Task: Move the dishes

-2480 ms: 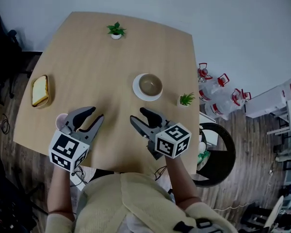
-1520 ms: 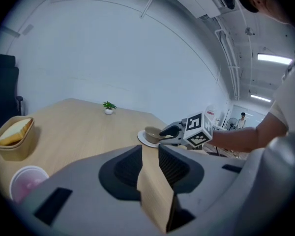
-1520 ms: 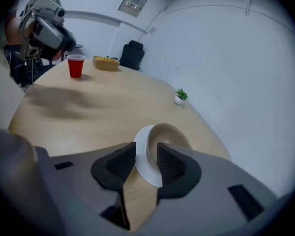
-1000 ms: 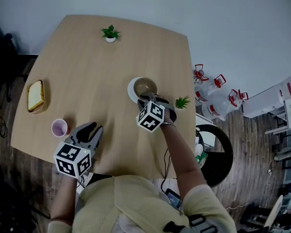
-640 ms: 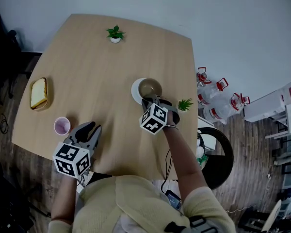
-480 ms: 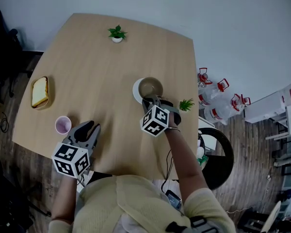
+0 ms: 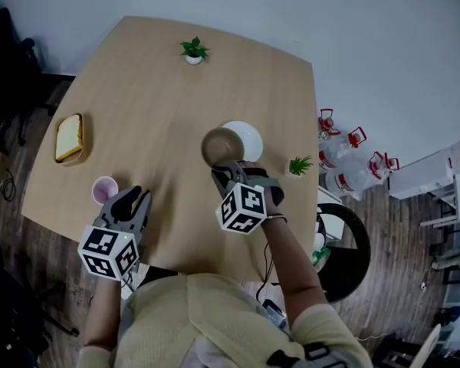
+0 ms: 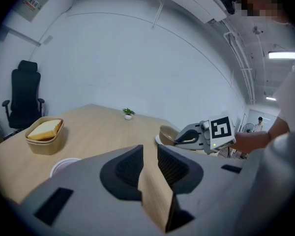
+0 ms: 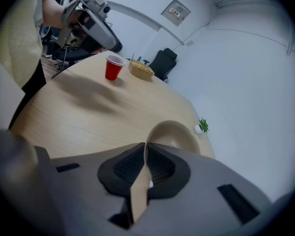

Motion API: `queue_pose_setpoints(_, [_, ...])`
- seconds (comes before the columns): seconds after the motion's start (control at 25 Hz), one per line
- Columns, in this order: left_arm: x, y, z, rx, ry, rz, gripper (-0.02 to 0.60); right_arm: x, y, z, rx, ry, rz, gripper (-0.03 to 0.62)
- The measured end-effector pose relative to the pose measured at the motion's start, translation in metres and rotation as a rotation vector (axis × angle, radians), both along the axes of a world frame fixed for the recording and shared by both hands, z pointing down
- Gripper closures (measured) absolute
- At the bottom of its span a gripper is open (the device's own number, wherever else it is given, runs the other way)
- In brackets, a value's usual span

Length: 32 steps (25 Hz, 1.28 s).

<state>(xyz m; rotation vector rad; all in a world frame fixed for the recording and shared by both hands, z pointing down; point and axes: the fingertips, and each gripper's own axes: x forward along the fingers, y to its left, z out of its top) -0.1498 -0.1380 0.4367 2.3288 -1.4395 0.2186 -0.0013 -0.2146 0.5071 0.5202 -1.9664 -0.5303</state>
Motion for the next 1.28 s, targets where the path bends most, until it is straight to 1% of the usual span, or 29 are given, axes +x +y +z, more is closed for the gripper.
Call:
queue_pose_setpoints(0.32, [-0.017, 0.007, 0.002, 0.003, 0.001, -0.052, 0.491, -0.038, 0.041, 0.002, -0.049, -0.019, -0.131, 0.565])
queue_pose_setpoints(0.6, [-0.027, 0.013, 0.001, 0.022, 0.003, -0.076, 0.491, -0.072, 0.082, 0.018, -0.107, -0.008, -0.280, 0.565])
queue_pose_setpoints(0.84, [-0.030, 0.019, 0.006, 0.017, -0.016, -0.095, 0.491, -0.090, 0.103, 0.026, -0.131, -0.003, -0.375, 0.565])
queue_pose_setpoints(1.08, [-0.038, 0.025, 0.012, 0.004, -0.043, -0.147, 0.491, -0.100, 0.123, 0.034, -0.143, 0.017, -0.469, 0.565])
queue_pose_setpoints(1.28, [-0.048, 0.032, 0.014, 0.003, -0.046, -0.189, 0.492, -0.109, 0.140, 0.039, -0.150, 0.032, -0.558, 0.565])
